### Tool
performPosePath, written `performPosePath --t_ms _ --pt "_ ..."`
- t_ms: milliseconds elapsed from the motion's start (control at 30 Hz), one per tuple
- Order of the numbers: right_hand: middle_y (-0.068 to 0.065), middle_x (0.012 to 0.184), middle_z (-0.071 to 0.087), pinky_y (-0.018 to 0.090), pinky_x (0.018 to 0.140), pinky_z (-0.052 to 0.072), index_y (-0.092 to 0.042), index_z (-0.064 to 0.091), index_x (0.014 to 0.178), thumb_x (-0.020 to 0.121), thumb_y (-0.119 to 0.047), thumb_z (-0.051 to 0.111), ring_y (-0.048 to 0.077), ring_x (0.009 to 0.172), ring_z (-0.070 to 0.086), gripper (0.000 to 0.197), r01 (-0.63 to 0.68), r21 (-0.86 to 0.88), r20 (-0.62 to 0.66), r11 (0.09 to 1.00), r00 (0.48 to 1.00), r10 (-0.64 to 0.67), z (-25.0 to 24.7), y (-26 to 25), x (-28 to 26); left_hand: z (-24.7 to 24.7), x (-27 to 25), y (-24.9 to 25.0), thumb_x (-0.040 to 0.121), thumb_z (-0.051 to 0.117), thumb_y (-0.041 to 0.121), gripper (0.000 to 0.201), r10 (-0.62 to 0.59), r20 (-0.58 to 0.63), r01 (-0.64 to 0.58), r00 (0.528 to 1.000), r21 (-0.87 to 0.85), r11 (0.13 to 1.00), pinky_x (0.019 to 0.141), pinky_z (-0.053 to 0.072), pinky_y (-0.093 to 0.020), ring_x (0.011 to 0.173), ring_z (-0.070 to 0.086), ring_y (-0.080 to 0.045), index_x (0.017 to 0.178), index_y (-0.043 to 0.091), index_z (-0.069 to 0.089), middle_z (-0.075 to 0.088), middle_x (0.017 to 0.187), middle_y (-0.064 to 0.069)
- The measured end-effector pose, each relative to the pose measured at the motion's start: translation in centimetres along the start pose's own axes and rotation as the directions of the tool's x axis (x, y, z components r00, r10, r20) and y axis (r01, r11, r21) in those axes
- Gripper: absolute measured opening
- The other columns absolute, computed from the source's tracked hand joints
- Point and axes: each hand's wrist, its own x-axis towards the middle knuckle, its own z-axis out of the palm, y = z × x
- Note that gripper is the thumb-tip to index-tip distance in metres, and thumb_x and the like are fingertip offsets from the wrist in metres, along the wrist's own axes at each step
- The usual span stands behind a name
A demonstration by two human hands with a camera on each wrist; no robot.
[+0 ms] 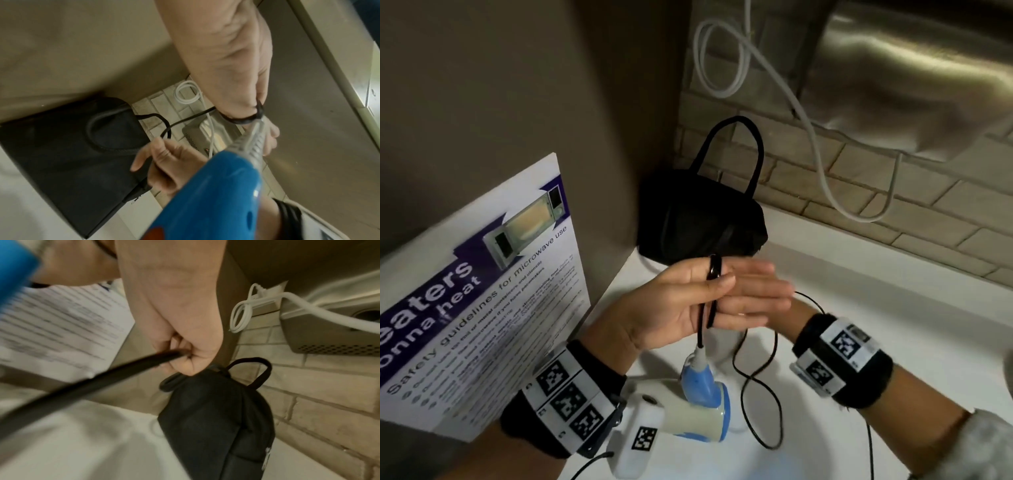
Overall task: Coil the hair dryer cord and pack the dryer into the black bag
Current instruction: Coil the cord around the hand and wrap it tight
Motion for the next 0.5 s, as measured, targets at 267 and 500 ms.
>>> performPosePath --t_ms 267,500 --pt "0.003 0.103 0.066 0.029 0.062 0.035 -0.028 0.048 0.112 0.098 -0.026 0.037 0.029 0.091 0.062 0.018 0.420 0.163 0.292 0.893 0.844 -0.450 1.5 1.5 -8.2 -1.6 0.1 0.2 0.097 0.033 0.003 0.048 0.168 -0.213 -0.160 0.963 0.050 0.986 0.116 0.023 -0.038 0.140 0.036 -0.023 0.145 0.007 0.034 0.041 0.150 -0.010" --pt "-0.007 0.080 0.066 0.029 0.043 0.023 -0.029 0.053 0.101 0.080 -0.021 0.062 0.020 0.055 0.045 0.024 0.497 0.059 0.222 0.866 0.839 -0.497 -3.1 3.3 -13.3 -3.0 0.7 0.7 0.095 0.039 0.004 0.048 0.196 -0.368 -0.190 0.909 0.052 0.980 0.111 0.033 -0.039 0.133 0.045 -0.025 0.142 0.009 0.039 0.046 0.146 -0.011"
